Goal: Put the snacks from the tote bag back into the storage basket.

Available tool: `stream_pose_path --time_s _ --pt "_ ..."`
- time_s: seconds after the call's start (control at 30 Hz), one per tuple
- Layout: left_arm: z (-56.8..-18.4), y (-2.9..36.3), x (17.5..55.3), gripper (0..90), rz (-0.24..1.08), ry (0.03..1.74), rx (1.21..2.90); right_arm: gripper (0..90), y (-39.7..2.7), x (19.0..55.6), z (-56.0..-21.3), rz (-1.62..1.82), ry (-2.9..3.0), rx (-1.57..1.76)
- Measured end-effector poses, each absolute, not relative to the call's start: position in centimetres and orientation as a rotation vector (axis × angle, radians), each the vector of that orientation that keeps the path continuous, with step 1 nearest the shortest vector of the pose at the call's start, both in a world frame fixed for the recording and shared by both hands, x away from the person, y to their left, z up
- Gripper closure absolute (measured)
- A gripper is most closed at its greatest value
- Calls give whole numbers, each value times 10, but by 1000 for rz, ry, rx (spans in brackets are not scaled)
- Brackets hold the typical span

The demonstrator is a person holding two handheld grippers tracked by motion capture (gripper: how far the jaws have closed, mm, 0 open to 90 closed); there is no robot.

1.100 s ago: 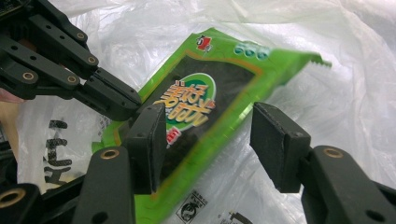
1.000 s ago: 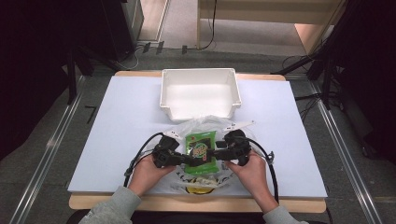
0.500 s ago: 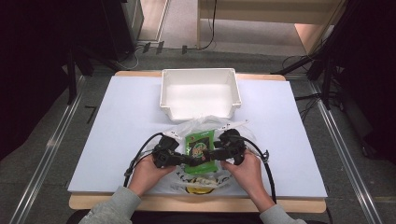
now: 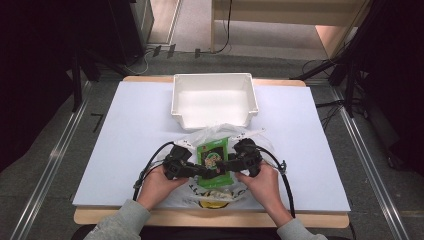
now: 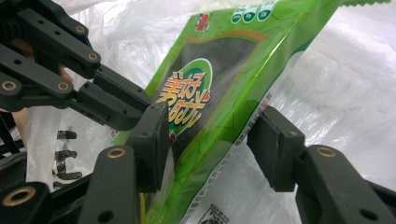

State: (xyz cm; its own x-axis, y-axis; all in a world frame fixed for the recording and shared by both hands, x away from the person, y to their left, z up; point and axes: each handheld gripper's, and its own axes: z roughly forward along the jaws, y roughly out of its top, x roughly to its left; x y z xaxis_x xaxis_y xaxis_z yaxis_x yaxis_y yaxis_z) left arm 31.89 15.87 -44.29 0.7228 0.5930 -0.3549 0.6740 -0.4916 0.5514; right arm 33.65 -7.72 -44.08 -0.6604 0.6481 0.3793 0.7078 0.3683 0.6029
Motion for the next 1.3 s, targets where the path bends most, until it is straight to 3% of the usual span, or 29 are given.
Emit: stream_pose_path --time_s 1.3 --pt "-423 189 331 784 -9 1028 2141 663 -93 336 -433 -1196 -2435 -1259"
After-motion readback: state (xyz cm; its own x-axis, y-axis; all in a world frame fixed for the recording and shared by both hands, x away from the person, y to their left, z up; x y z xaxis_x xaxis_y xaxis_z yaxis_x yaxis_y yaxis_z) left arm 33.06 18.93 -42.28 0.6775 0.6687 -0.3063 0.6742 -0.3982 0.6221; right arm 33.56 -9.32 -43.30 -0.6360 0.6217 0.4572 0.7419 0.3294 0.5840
